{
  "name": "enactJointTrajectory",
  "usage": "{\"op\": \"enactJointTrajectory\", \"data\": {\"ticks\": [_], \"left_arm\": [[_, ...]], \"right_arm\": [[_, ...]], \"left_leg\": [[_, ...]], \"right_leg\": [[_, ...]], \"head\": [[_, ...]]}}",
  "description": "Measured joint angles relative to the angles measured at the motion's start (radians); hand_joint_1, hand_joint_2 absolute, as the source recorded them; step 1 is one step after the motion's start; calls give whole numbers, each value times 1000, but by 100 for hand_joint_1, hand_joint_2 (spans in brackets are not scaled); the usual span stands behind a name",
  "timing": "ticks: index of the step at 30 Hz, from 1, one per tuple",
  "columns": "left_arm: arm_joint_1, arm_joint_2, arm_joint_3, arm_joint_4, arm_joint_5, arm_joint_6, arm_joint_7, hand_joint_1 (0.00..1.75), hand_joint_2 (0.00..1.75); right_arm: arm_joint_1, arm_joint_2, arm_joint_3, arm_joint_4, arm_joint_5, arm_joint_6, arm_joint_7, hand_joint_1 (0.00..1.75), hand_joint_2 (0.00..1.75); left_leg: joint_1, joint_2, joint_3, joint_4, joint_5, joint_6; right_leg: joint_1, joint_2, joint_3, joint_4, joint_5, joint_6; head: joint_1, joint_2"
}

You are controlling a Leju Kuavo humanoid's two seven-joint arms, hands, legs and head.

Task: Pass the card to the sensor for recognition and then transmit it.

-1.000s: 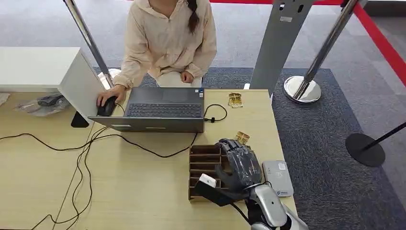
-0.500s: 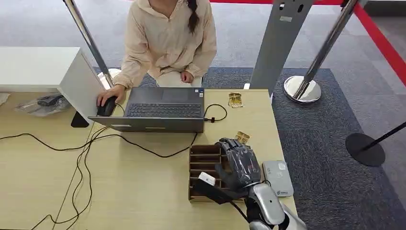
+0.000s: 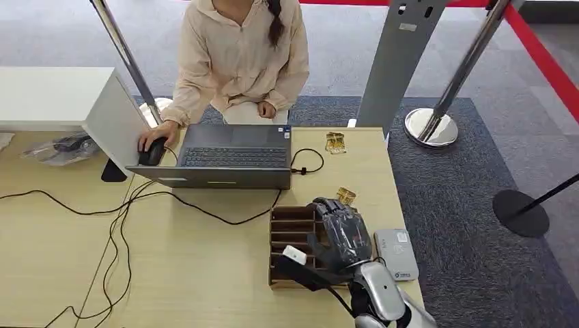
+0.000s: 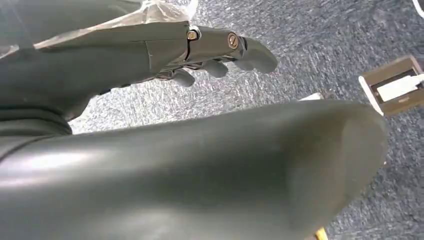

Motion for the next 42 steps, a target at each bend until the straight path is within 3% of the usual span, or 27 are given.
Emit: {"op": "enactJointTrajectory", "data": {"ticks": [19,22,24,27,28,29,30,34,39,42], "left_arm": [[-3,0,0,0,2,-2,-10,0,0],[-3,0,0,0,-3,3,10,0,0],[-2,1,0,0,-12,15,77,0,0],[7,11,-7,0,-20,6,318,0,0],[15,15,-13,0,-19,1,361,0,0],[24,21,-19,0,-20,-6,369,0,0],[29,27,-21,0,-24,-25,400,0,0],[31,63,-47,1,-32,-189,625,0,0],[31,98,-71,1,-34,-341,752,0,0],[30,115,-78,1,-24,-404,770,0,0]], "right_arm": [[2,0,-15,28,-1,-15,5,65,175],[2,0,-18,32,-1,-21,4,65,175],[2,0,-18,36,-1,-19,2,65,175],[0,3,-18,38,0,-5,-7,68,175],[0,5,-18,38,1,0,-7,68,175],[-1,10,-17,40,2,3,-7,68,175],[-5,13,-16,43,2,11,-9,70,175],[-36,35,-10,48,3,43,-23,70,175],[-65,61,-1,57,-3,64,-45,72,175],[-80,75,4,65,-4,71,-53,70,175]], "left_leg": [[0,0,0,0,0,0],[0,0,0,0,0,0],[0,0,0,0,0,0],[0,0,0,0,0,0],[0,0,-1,0,0,0],[0,0,-1,0,0,0],[1,0,-1,0,0,0],[1,0,-1,0,0,0],[1,0,-1,0,0,0],[1,0,-1,0,0,0]], "right_leg": [[0,0,0,0,0,0],[0,0,0,0,0,0],[0,0,0,0,0,0],[0,0,0,0,0,0],[0,0,-1,0,0,0],[0,0,-1,0,0,0],[0,0,-1,0,0,0],[1,0,-1,0,0,-1],[1,0,-1,1,0,-1],[1,0,-1,1,0,-1]], "head": [[0,0],[0,0],[0,0],[0,0],[0,0],[0,0],[0,0],[0,0],[0,0],[0,0]]}}
